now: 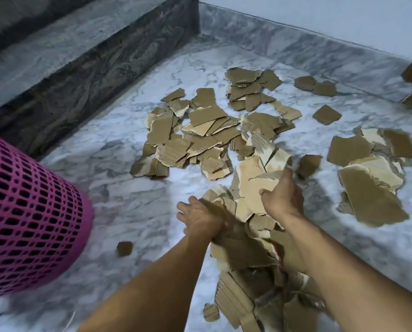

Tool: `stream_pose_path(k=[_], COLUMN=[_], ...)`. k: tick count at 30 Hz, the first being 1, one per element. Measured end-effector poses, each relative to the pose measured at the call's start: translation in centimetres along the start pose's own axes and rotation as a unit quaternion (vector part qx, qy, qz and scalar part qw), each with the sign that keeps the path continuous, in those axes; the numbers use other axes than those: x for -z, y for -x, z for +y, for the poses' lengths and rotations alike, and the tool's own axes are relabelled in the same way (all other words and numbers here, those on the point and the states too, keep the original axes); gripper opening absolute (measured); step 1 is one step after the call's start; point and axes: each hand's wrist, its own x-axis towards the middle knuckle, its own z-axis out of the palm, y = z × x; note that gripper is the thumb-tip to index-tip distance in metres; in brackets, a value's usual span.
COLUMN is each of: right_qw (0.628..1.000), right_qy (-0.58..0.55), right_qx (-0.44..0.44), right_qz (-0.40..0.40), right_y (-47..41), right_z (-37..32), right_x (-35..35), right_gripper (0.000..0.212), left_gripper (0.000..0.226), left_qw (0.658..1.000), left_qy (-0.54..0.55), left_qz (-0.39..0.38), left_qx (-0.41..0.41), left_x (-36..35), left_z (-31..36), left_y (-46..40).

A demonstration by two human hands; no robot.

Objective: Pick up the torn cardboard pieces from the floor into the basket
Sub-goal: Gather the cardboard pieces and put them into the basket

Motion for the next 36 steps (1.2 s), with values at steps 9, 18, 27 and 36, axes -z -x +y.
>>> stream_pose_path(k=[9,18,27,36], right_qw=[0.999,0.994,0.973,0.938], right_qy=[-0.038,-0.094,-0.159,-0.2], right_qx=[0.002,0.049,0.168,0.273], right_qz=[-0.027,-0.016,-0.009,-0.072], right_y=[-0.3,1.4,7.2,17.2], right_z=[-1.3,-10.0,-23.2,-36.1], right_x=[0.7,5.6,9.5,8.7], right_gripper=[0.064,0.071,0.067,0.085], left_gripper=[0.043,0.032,0.027,0.058], left_qw=[0.993,0.986,0.964,0.937], left_qy=[0.092,0.125,0.212,0.258], left_qz=[-0.059,-0.056,0.038,0.186], left_qx=[-0.043,-0.095,-0.156,-0.145], left_x=[3.1,15.4,33.2,47.1], left_z=[-1.3,1.5,0.7,-8.4], left_y=[-1.8,-0.6,6.0,9.4])
